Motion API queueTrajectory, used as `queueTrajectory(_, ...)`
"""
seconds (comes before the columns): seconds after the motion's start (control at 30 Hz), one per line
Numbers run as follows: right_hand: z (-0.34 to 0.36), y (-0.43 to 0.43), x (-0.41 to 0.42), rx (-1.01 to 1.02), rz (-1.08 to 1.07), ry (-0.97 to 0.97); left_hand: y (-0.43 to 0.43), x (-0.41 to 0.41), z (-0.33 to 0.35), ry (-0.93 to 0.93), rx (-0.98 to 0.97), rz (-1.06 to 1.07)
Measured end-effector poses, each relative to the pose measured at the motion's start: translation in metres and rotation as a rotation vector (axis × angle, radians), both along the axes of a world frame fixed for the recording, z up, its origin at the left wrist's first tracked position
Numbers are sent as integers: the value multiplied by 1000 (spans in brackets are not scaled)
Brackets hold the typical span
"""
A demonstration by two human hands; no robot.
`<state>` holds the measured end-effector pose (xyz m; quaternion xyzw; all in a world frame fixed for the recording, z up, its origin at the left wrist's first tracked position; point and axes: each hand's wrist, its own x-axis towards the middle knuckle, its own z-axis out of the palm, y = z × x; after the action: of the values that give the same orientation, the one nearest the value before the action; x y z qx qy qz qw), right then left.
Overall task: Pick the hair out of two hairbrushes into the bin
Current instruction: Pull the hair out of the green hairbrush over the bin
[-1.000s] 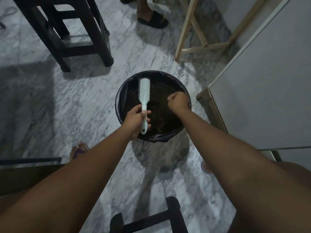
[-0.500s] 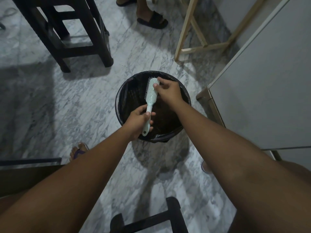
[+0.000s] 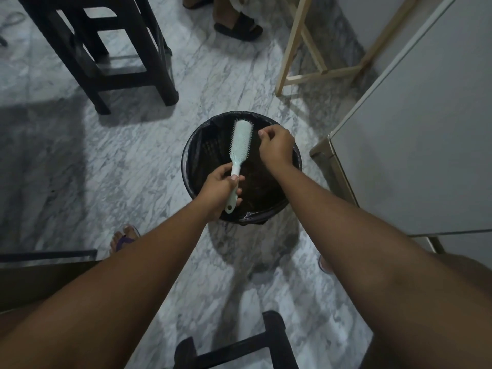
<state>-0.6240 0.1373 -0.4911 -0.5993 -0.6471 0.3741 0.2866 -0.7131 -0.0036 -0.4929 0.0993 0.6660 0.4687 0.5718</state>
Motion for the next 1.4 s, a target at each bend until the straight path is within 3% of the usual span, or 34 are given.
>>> queueTrajectory(0.4,15,-3,-2,457,-7,212,4,-2,1,14,-60,25)
queueTrajectory(0.73,30,-6,1,543,-115,299,9,-1,2,-10,-98,66)
queueTrajectory(0.83,24,-7,4,389,13,195,8,-1,2,-21,-84,74)
queueTrajectory(0.93,7,-9,7,-65,243,-228,8,0,1,-21,-71,82)
queueTrajectory(1.0,-3,-11,11,-214,327,-411,8,0,2,-16,-65,74)
queueTrajectory(1.13,-3,-14,13,-177,335,-422,7,-1,2,-7,-56,53)
queueTrajectory(1.27,6,-13,5,-76,221,-163,4,-1,1,-13,-63,23)
queueTrajectory(1.4,10,-10,-10,-271,302,-41,3,1,2,-25,-56,-22)
